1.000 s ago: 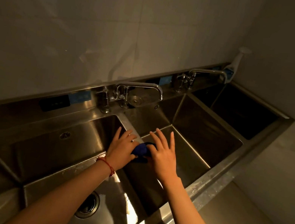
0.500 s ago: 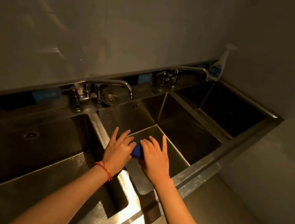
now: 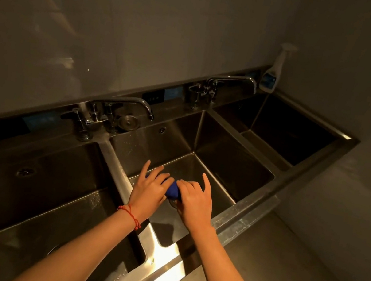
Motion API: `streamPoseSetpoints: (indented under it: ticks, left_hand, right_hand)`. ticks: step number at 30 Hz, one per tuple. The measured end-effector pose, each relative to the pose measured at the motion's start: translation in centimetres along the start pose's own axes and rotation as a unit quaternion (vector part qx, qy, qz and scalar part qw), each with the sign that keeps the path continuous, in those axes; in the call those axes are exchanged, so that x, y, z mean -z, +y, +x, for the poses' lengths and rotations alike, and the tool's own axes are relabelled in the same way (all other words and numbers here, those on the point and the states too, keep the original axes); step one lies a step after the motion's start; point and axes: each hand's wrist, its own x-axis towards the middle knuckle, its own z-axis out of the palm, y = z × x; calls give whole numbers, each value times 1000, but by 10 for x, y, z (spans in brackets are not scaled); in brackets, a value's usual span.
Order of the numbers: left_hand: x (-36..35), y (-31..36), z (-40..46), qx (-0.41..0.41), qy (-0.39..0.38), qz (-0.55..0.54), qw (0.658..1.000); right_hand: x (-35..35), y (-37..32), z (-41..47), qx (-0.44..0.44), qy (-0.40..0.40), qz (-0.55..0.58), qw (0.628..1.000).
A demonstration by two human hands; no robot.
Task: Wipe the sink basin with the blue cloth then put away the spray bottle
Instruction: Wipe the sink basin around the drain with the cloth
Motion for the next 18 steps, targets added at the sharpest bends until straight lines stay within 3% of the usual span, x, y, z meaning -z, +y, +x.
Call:
streamPoseSetpoints:
  ticks: [7,18]
  left_hand:
    - [-13,-8,12,-34,8,-30,999]
    - [-58,-52,17,-29,-14,-59,998]
  right_hand:
    - [-17,5,3,-20,15,-3,1000]
    - [-64,2,17,-66,-53,24,996]
